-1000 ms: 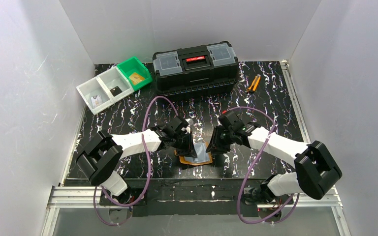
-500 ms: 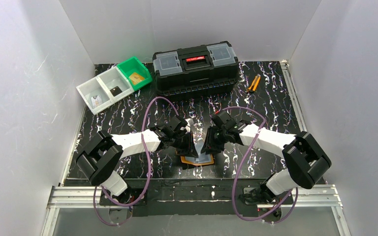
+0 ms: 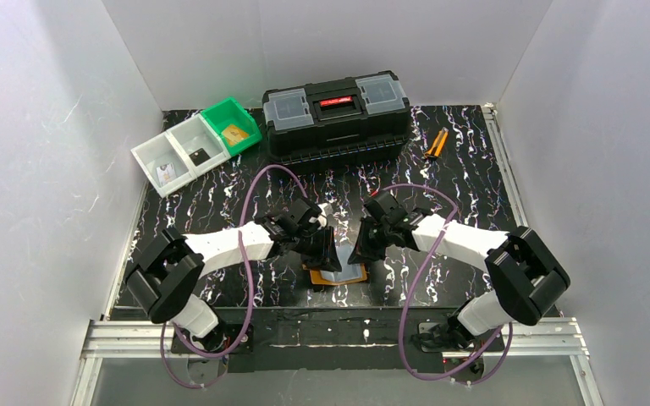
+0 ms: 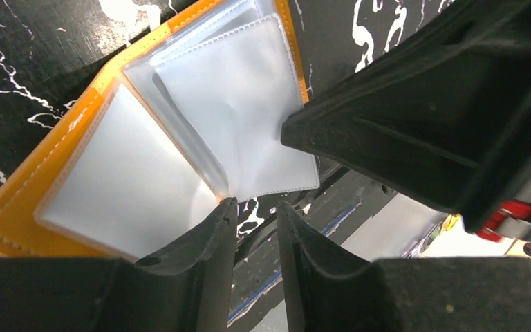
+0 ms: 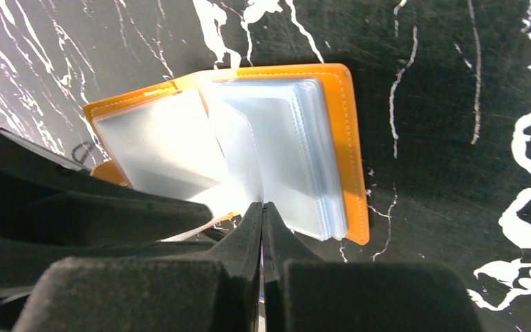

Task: Take the credit cards out of the card holder
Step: Remove the credit card from the card holder.

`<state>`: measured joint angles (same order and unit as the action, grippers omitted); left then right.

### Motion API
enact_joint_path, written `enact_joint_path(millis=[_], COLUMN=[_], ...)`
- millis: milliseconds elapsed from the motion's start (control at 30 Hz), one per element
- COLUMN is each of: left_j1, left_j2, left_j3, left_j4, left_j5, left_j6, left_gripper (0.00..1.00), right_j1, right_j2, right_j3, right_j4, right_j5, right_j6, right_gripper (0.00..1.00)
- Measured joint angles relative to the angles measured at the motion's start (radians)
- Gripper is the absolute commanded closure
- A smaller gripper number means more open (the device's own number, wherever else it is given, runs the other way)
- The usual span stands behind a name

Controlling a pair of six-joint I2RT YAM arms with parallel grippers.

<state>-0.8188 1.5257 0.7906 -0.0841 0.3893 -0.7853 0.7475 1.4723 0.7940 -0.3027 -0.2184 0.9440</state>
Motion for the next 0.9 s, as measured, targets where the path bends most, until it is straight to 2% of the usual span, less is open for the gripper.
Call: enact_joint_path(millis=[300,500,700,900], left_j1=[0.006,0.018,0.019,0.019], left_j2=[-0.075,-0.041,0.026,0.031], left_j3=[0.056,0.064,0.069,0.069], left_j4=[-0.134,-0.174,-0.179,-0.179], left_j5=[-0.091,-0.13,-0.146,-0.146], left_j6=[0.044,0.069,0.072,0.076], left_gripper=[0.8,0.88,0.94,0.99], right_j1=[0.0,0.0,0.006,0.051], right_j2=[-0.086,-0.15,-0.13,-0.04], right_j3=[-0.053,-0.053,-0.04,0.031], right_j4=[-0.023,-0.062,-0.07,-0.061], right_j5=[0.036,0.068,0.066,0.049], right_j6=[0.0,-0.006,-0.007,-0.003], right_gripper=[0.99,0.99,0.99,0.97])
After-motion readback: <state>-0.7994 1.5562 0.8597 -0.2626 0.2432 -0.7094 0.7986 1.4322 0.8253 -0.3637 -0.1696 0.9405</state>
